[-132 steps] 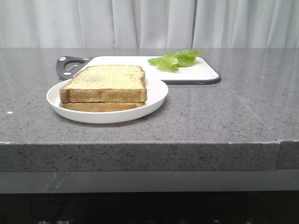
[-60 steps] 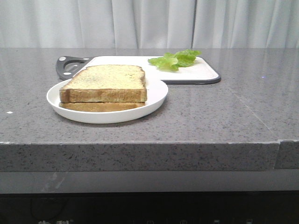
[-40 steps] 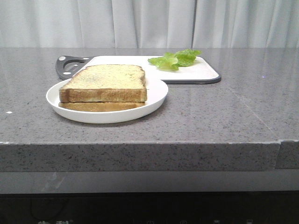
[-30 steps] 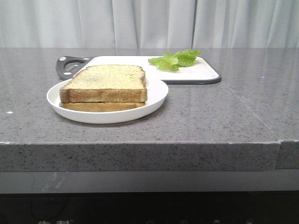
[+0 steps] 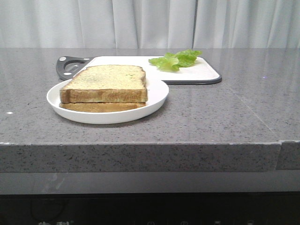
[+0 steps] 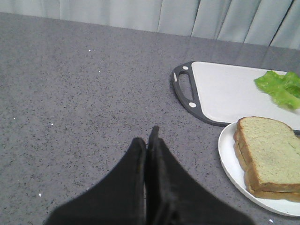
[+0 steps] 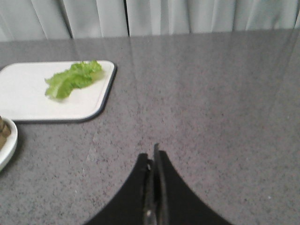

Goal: Left arm grabs bread, right arm adds lettuce

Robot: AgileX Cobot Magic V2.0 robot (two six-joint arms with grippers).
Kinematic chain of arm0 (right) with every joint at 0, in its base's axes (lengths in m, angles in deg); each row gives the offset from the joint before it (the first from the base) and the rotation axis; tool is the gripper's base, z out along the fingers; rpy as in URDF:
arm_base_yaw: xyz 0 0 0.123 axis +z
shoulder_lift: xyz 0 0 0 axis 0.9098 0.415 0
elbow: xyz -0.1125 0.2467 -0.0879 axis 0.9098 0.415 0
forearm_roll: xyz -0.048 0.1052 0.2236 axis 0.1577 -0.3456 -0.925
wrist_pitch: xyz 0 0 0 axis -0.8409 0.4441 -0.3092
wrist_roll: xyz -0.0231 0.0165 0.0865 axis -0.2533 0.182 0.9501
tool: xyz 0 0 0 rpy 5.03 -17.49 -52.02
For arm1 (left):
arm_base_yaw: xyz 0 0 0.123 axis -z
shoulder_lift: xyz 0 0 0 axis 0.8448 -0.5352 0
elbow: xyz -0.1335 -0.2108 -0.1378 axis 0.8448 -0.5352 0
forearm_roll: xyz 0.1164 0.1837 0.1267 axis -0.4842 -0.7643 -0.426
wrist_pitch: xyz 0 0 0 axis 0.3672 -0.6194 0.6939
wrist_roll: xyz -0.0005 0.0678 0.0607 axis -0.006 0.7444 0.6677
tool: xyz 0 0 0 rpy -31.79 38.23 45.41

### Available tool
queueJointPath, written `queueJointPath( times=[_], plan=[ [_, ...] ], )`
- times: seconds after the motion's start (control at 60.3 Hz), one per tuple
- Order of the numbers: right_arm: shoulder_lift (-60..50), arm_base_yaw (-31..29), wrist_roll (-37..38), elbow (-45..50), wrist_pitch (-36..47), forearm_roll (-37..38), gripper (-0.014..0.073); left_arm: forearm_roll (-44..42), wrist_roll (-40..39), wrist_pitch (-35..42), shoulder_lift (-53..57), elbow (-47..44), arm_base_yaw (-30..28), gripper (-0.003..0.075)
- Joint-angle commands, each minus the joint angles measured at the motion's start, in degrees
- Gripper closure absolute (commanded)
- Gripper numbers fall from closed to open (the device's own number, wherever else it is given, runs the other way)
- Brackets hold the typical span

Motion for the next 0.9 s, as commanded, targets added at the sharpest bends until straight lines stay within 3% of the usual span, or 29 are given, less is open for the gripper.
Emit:
queueJointPath(
  times=[0.0, 0.298, 0.365, 0.414, 0.497, 0.547, 0.597, 0.713, 0.879],
  plan=[
    [2.50, -0.39, -0.46, -1.61, 1.95, 0.58, 0.0710, 0.75, -0.24, 3.93, -1.97, 1.33, -0.13, 0.0741],
    [5.61, -0.39, -0.46, -1.42, 1.18, 0.58, 0.0710, 0.99, -0.24, 3.58, -5.52, 1.22, -0.13, 0.0738],
    [5.61, -0.39, -0.46, -1.42, 0.74, 0.58, 0.0708, 2.67, 0.57, 2.83, -6.89, 1.45, -0.02, 0.0694],
    [5.61, -0.39, -0.46, -1.42, 0.37, 0.58, 0.0697, 5.57, 2.82, 2.48, -8.11, 1.68, 0.17, 0.0608],
    [5.61, -0.39, -0.46, -1.42, -0.12, 0.58, 0.0622, 11.07, 7.50, 2.30, -10.66, 2.19, 0.71, 0.0444],
    [5.61, -0.39, -0.46, -1.42, -0.40, 0.58, 0.0536, 15.14, 10.26, 2.18, -12.63, 2.79, 1.25, 0.0331],
    [5.61, -0.39, -0.46, -1.42, -0.58, 0.58, 0.0445, 18.08, 11.60, 1.56, -14.56, 3.55, 1.77, 0.0267],
    [5.61, -0.39, -0.46, -1.42, -0.40, 0.58, 0.0272, 23.48, 15.01, -1.20, -19.97, 6.10, 3.70, 0.0248],
    [5.61, -0.39, -0.46, -1.42, -0.27, 0.58, 0.0263, 26.97, 15.15, -5.42, -29.89, 11.22, 7.63, 0.0248]
  ],
)
